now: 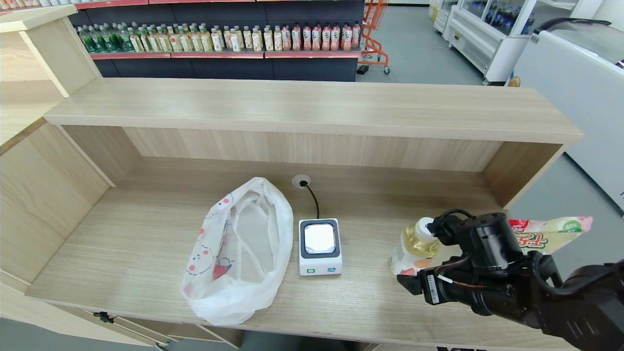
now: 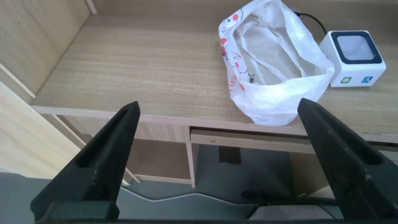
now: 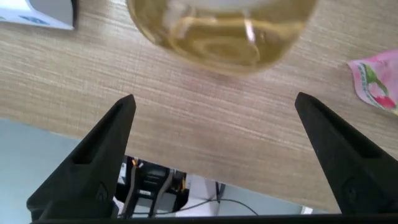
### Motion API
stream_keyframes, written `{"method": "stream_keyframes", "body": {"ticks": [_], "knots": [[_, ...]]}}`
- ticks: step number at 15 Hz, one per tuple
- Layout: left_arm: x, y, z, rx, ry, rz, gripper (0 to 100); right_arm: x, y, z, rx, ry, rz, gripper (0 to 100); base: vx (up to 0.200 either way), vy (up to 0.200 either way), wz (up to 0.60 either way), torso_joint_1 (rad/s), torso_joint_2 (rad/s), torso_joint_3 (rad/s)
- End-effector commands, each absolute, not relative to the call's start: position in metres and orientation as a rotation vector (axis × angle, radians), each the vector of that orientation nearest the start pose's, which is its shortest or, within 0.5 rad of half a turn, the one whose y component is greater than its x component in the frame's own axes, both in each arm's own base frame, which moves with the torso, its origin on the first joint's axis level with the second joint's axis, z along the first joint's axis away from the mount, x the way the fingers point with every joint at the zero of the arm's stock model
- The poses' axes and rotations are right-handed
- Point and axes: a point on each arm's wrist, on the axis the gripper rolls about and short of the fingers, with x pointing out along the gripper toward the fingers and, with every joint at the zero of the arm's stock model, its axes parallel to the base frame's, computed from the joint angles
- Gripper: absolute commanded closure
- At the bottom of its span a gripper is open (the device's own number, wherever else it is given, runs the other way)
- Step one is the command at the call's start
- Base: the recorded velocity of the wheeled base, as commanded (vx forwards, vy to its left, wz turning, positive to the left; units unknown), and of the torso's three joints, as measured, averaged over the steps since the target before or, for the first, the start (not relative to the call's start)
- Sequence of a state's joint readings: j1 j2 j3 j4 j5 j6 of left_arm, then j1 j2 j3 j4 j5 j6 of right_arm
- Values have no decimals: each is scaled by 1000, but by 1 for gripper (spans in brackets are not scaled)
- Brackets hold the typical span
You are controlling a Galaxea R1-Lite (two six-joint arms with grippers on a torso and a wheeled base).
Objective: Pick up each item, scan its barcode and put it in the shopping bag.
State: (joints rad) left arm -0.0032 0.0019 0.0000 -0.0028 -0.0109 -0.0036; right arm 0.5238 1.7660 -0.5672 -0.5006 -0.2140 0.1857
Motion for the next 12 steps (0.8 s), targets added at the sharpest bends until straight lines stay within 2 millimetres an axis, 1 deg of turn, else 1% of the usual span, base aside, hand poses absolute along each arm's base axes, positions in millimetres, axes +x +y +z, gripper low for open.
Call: {"method": "stream_keyframes", "body": {"ticks": [1, 8, 12], "knots": [[-23, 0, 76, -5, -2, -14, 0, 244, 142, 84, -83, 685, 252, 0, 0, 0, 0, 0, 0, 0], [-23, 0, 76, -5, -2, -14, 0, 271, 158, 84, -67, 581, 225, 0, 0, 0, 0, 0, 0, 0], [-23, 0, 76, -3, -2, -14, 0, 284, 166, 79, -60, 520, 237, 0, 0, 0, 0, 0, 0, 0]]}}
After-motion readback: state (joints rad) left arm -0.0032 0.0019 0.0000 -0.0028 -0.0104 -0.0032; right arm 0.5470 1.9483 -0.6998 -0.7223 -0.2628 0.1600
